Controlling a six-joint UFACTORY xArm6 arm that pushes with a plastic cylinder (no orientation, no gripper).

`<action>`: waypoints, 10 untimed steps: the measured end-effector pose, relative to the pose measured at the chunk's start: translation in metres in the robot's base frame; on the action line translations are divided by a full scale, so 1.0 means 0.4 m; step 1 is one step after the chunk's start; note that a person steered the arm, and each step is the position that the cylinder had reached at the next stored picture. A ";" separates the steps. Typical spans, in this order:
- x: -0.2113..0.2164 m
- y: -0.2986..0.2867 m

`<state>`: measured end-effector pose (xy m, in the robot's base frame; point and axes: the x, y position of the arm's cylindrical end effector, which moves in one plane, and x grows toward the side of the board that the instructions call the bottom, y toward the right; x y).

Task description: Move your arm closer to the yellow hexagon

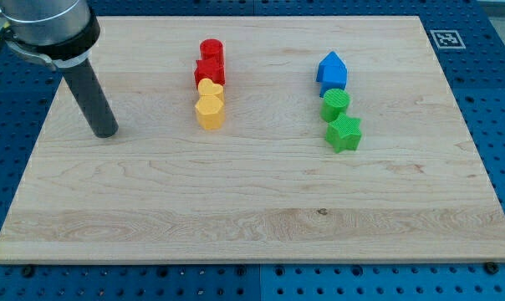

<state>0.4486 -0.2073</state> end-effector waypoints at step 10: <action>0.076 0.549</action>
<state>0.4789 0.0125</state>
